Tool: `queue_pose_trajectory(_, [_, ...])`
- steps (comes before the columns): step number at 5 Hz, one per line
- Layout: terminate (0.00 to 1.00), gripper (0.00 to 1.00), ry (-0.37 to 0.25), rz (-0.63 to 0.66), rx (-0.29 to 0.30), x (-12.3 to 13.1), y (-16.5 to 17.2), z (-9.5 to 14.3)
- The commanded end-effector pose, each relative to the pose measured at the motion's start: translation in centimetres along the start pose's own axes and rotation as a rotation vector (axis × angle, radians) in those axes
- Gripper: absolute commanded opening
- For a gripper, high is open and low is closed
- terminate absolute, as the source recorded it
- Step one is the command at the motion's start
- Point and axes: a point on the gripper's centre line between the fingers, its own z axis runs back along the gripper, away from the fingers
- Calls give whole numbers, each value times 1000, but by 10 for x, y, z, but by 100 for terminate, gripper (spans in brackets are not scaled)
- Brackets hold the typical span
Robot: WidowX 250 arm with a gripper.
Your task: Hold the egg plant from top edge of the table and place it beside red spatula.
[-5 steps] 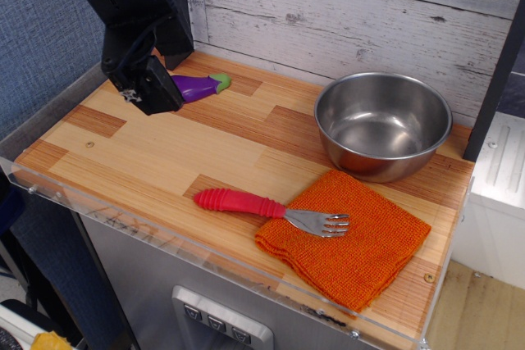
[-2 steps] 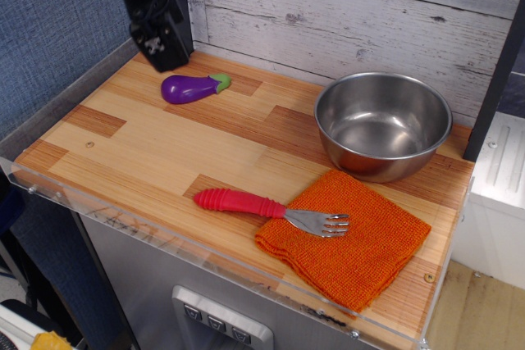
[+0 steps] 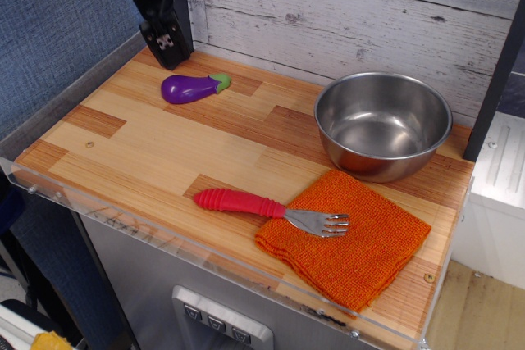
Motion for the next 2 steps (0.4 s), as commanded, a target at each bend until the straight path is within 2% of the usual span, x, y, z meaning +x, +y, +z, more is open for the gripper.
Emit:
queue_pose_trajectory(1, [0, 100, -2, 211, 23, -5, 32, -27])
queue_pose_trajectory(2, [0, 100, -11, 302, -3, -5, 42, -43])
